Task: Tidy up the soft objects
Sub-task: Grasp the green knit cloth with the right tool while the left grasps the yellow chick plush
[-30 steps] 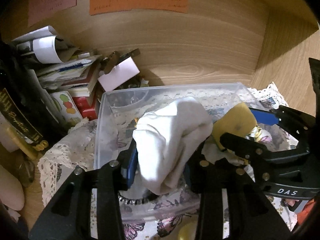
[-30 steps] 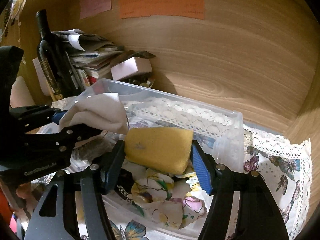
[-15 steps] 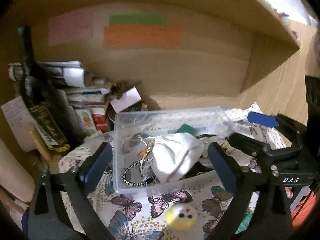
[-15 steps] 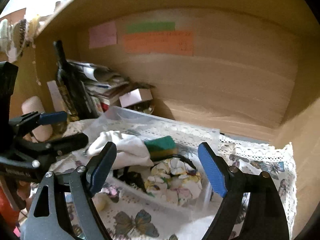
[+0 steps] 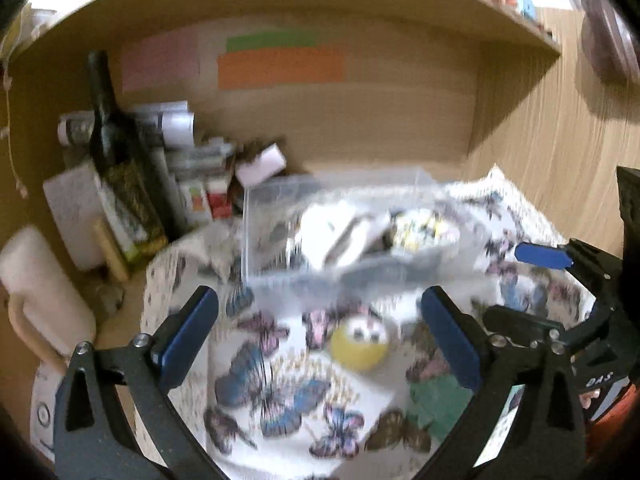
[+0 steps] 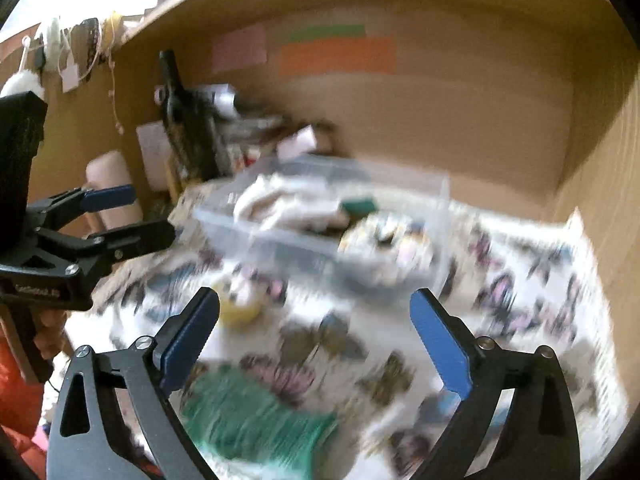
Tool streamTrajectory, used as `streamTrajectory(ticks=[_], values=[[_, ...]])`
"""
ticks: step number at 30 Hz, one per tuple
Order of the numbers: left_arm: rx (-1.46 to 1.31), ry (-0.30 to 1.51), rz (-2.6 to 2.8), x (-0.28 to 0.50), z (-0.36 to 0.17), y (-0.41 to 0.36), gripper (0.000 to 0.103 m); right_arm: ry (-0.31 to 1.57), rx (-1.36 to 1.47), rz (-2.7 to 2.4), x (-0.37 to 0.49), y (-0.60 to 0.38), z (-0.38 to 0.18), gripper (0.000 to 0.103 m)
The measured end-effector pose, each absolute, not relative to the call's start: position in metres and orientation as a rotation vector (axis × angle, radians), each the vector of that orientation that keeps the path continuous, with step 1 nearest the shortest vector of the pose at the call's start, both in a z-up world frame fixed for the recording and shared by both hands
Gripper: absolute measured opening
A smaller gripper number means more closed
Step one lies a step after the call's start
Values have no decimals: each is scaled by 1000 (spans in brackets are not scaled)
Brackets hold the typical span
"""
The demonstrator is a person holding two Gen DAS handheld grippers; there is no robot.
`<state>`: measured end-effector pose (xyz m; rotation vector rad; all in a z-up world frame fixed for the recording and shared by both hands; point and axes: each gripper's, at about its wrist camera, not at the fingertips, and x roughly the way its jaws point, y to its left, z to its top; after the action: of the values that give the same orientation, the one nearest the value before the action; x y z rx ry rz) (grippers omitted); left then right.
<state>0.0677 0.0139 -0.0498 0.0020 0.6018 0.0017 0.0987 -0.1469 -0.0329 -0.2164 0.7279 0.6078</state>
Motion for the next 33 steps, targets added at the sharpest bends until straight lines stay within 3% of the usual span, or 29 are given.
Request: streamTrajectory(ticks=[10,12,14,15,17,20,24,26,28,30,33], values=[[-33,812,21,55,-117,14,103,885,-185,638,73,-153,-82,95],[-41,830,16,56,-123,13,103,915,-196,655,70,-150,-90,76],[-51,839,10,58,-125,12,103,902,-224,643,66,-149,-94,66],[-54,841,5,59,-125,11,103,892,-232,649,65,-150,-92,52],[-54,844,-19,65,-124,8,103,895,-222,675,67,-151,-88,33],[-49,833,-43,73,-119,4,103,869,-217,653,70,-156,-83,26],[-43,809,-43,89,-115,0,102,830,-182,603,80,-171,-73,25],[-45,806,-57,97,-115,-3,96,803,-166,570,86,-178,-65,25],[-36,831,-77,106,-117,-7,77,775,-152,548,93,-183,-57,25],[-34,856,-95,114,-121,-9,67,749,-142,531,98,-188,-49,25],[-43,886,-111,121,-128,-10,44,719,-125,523,107,-192,-39,25]])
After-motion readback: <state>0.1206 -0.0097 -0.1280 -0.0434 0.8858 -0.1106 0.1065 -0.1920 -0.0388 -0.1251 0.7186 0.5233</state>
